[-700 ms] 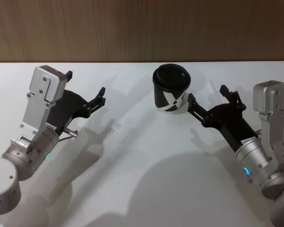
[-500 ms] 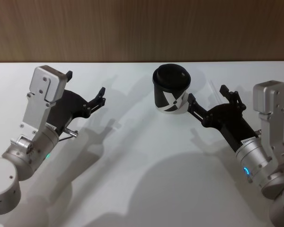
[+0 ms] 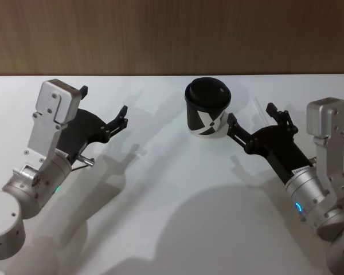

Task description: Pick up the straw with one hand, pass it to the other hand, and insert it into the cup.

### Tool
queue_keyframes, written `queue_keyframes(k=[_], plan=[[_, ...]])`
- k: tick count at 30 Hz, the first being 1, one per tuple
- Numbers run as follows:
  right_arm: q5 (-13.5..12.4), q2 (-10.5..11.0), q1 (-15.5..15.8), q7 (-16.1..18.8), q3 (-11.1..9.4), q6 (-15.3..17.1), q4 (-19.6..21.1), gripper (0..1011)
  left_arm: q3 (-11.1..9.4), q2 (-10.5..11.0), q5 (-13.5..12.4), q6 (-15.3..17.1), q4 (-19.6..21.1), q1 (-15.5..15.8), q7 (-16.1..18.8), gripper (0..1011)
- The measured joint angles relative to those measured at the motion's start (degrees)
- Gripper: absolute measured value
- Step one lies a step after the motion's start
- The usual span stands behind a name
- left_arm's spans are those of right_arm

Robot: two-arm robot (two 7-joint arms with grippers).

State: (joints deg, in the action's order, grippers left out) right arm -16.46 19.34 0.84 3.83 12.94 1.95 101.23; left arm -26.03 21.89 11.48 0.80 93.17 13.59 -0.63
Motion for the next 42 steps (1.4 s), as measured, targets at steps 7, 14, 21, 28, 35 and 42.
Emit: queue_keyframes(k=[7, 14, 21, 28, 35, 42], plan=[[0.00, 0.00, 0.00, 0.00, 0.00, 0.00, 0.00, 1001, 0.00, 0.00, 0.00, 0.00, 0.00, 0.00, 0.00, 1002], [0.00, 0.00, 0.00, 0.00, 0.00, 0.00, 0.00, 1001, 0.00, 0.00, 0.00, 0.00, 0.00, 0.00, 0.00, 1003], [0.00, 0.00, 0.00, 0.00, 0.00, 0.00, 0.00, 1001, 0.00, 0.00, 0.00, 0.00, 0.00, 0.00, 0.00, 1003], [0.00, 0.00, 0.00, 0.00, 0.00, 0.00, 0.00, 1001, 0.00, 0.00, 0.00, 0.00, 0.00, 0.00, 0.00, 1003], [0.00, 0.00, 0.00, 0.00, 0.00, 0.00, 0.00, 1001, 0.00, 0.00, 0.00, 0.00, 0.00, 0.00, 0.00, 1003], [0.28, 0.04, 0.00, -0.12, -0.24, 0.25, -0.11, 1001, 0.00, 0.00, 0.00, 0.00, 0.00, 0.00, 0.00, 1003]])
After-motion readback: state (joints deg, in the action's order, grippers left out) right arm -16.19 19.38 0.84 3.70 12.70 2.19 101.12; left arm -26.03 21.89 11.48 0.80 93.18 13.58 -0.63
